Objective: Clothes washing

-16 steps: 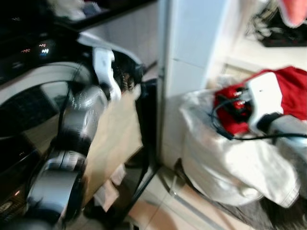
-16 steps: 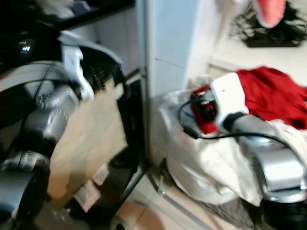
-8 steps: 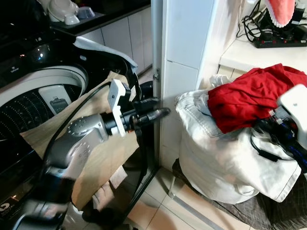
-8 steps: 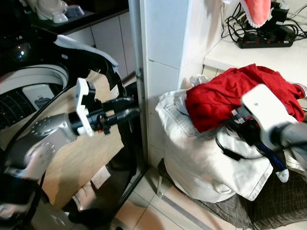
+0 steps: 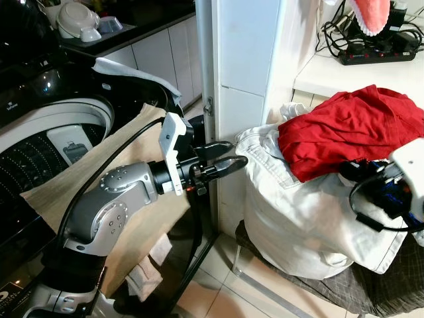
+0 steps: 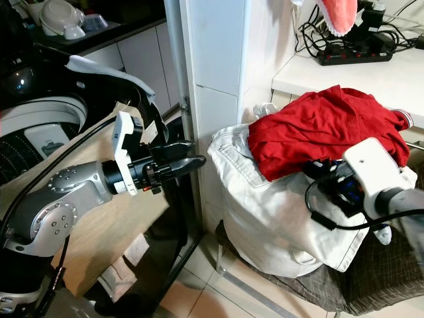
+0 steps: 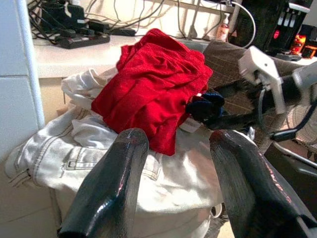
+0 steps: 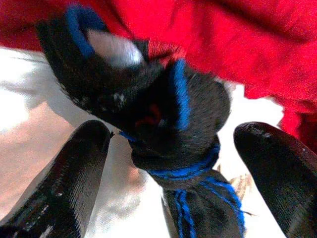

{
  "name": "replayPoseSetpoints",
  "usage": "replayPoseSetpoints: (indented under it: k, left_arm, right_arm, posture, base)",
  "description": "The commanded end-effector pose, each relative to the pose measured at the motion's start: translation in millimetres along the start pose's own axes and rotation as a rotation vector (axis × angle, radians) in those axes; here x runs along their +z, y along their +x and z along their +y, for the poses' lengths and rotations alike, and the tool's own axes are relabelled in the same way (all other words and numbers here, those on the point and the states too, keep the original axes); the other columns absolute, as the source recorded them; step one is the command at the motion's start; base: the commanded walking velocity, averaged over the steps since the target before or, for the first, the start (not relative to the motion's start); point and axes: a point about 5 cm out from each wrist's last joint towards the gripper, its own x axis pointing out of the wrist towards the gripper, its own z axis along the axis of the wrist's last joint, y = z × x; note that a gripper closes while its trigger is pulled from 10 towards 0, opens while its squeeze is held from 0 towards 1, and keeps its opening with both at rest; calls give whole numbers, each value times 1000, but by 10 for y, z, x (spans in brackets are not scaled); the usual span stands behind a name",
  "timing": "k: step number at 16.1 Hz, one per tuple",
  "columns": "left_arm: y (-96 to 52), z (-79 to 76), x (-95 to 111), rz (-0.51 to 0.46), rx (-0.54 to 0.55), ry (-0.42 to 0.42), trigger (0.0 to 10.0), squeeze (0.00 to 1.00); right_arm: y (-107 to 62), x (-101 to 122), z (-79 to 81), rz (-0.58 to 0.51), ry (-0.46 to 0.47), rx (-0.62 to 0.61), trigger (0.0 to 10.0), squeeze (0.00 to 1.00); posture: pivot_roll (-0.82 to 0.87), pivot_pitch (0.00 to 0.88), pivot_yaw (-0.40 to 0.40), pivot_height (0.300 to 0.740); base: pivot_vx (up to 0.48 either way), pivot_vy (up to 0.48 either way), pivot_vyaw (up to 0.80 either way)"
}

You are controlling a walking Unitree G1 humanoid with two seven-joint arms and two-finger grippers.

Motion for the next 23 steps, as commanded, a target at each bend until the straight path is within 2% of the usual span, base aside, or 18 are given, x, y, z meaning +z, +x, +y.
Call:
replayPoseSetpoints:
  k: [1, 2, 3, 8, 11, 13, 15, 22, 23]
  left_arm:
    - [15, -67, 21, 7, -28, 11, 10000, 0]
    - [9, -93, 17, 14, -44, 14, 10000, 0]
    - [-5, -106, 9, 16, -48, 15, 10000, 0]
    - [-35, -138, 6, 12, -55, 11, 10000, 0]
    - [-40, -142, -3, 15, -55, 9, 10000, 0]
    - [-39, -134, -14, 16, -53, 5, 10000, 0]
    - [-41, -133, -26, 20, -53, 3, 10000, 0]
    - [-55, -132, -27, 15, -43, 4, 10000, 0]
    - [-55, -131, -20, 13, -43, 7, 10000, 0]
  right_arm:
    - [49, 31, -27, -28, -13, -36, 10000, 0]
    - [75, 29, -36, -40, 1, -41, 4392, 0]
    - [86, 33, -28, -46, -2, -28, 0, 0]
    - [139, -12, -23, -49, -29, 0, 0, 0]
    - [158, -92, 11, -18, -26, 31, 0, 0]
    - [165, -101, 12, -28, 6, 33, 0, 0]
    - [164, -102, 3, -28, -2, 31, 0, 0]
    - [70, -26, -62, -65, 23, 33, 0, 0]
    - [13, 24, -88, -79, 22, 33, 0, 0]
  posture:
    - [-120, 0, 87, 740]
    - [-115, 0, 81, 740]
    - [-109, 0, 75, 740]
    - [-100, 0, 66, 740]
    - [-101, 0, 67, 740]
    - [-102, 0, 67, 740]
    - [-105, 0, 68, 740]
    - [-110, 0, 72, 740]
    - [-111, 0, 73, 740]
  base:
    - [0, 0, 0]
    - [0, 0, 0]
    - [0, 0, 0]
    - [0, 0, 0]
    - [0, 0, 0]
    - [0, 0, 0]
    - [0, 0, 0]
    - [0, 0, 0]
    - [0, 0, 0]
